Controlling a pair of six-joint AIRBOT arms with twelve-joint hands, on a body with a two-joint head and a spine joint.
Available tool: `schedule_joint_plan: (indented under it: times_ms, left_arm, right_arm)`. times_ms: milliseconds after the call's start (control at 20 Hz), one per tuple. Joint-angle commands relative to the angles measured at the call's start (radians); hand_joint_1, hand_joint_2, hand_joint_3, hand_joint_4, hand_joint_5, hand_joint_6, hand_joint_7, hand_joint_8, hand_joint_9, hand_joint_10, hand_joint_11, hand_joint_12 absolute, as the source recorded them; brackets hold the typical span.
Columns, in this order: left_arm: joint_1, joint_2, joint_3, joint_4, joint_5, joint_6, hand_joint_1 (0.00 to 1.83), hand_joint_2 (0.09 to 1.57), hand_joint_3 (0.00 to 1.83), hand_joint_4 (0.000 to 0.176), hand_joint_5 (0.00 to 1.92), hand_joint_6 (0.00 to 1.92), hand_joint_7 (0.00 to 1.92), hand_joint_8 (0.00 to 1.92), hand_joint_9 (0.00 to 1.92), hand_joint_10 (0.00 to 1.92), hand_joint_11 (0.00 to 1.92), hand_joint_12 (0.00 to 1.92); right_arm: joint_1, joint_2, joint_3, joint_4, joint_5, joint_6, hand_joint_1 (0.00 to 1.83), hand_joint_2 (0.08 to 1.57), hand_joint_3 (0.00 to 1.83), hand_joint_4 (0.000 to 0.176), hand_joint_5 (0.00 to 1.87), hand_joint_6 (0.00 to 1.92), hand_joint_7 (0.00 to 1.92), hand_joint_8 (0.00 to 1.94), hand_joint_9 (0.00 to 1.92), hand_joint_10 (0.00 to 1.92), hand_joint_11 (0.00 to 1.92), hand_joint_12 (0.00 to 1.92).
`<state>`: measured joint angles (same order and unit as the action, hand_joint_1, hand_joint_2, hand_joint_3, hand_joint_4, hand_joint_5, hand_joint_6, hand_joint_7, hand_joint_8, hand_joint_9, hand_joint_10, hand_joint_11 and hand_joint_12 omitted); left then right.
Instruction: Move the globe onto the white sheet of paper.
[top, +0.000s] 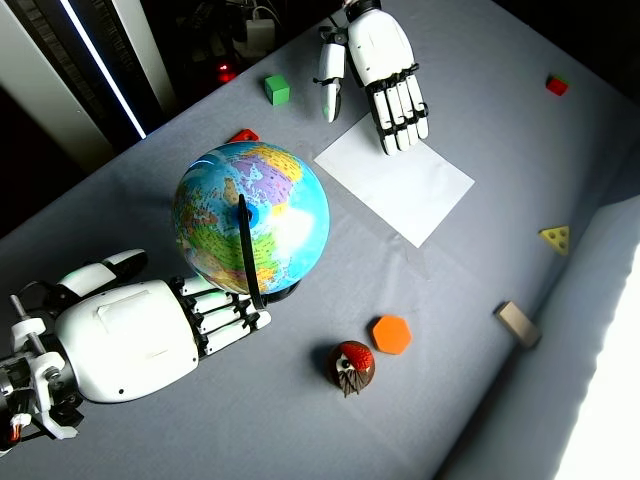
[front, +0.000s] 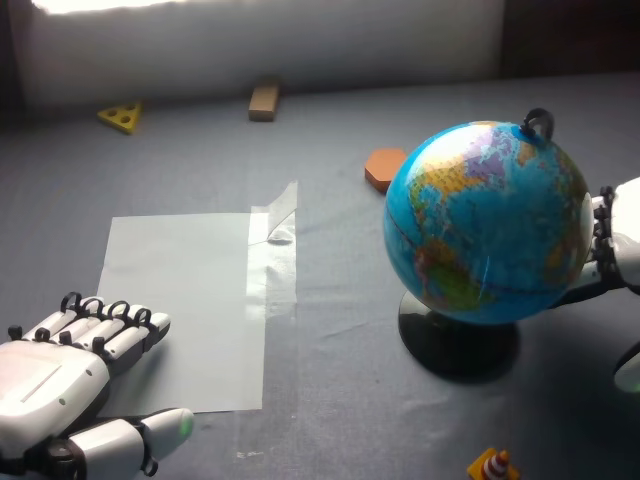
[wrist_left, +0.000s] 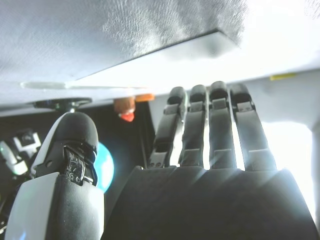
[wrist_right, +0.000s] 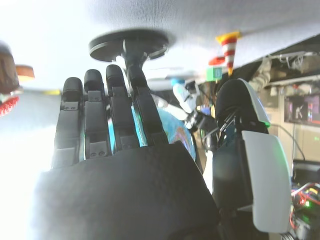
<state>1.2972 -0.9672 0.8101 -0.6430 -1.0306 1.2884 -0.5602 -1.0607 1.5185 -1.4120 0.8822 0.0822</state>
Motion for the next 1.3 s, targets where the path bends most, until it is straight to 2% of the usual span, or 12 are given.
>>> schedule_joint_plan:
  times_ms: [0, 500, 1000, 1250]
  left_arm:
    - [-0.002, 0.005, -0.001, 0.027, -0.101, -0.003, 0.0, 1.2, 0.0, 0.0, 0.09, 0.0, 0.08, 0.0, 0.08, 0.0, 0.0, 0.1]
    - [-0.003, 0.019, -0.008, 0.011, -0.088, 0.019, 0.0, 1.2, 0.0, 0.0, 0.11, 0.01, 0.08, 0.0, 0.09, 0.0, 0.0, 0.12]
    - [0.0, 0.022, -0.011, -0.004, -0.088, 0.015, 0.0, 1.2, 0.0, 0.0, 0.11, 0.0, 0.08, 0.0, 0.09, 0.0, 0.0, 0.12]
    - [0.002, 0.027, -0.015, -0.001, -0.083, 0.017, 0.0, 1.2, 0.0, 0.0, 0.11, 0.0, 0.08, 0.0, 0.1, 0.0, 0.0, 0.12]
  right_arm:
    - [0.017, 0.005, -0.007, 0.068, 0.035, 0.007, 0.0, 1.14, 0.0, 0.0, 0.19, 0.0, 0.2, 0.0, 0.15, 0.0, 0.0, 0.21]
    - [0.016, -0.021, -0.045, 0.012, -0.067, 0.017, 0.0, 1.14, 0.0, 0.0, 0.19, 0.0, 0.19, 0.0, 0.15, 0.0, 0.0, 0.22]
    - [-0.006, -0.059, -0.046, 0.002, -0.097, 0.022, 0.0, 1.14, 0.0, 0.0, 0.18, 0.0, 0.2, 0.0, 0.15, 0.0, 0.0, 0.23]
    - [-0.006, -0.093, -0.048, 0.004, -0.164, 0.01, 0.0, 1.14, 0.0, 0.0, 0.18, 0.0, 0.2, 0.0, 0.13, 0.01, 0.0, 0.15]
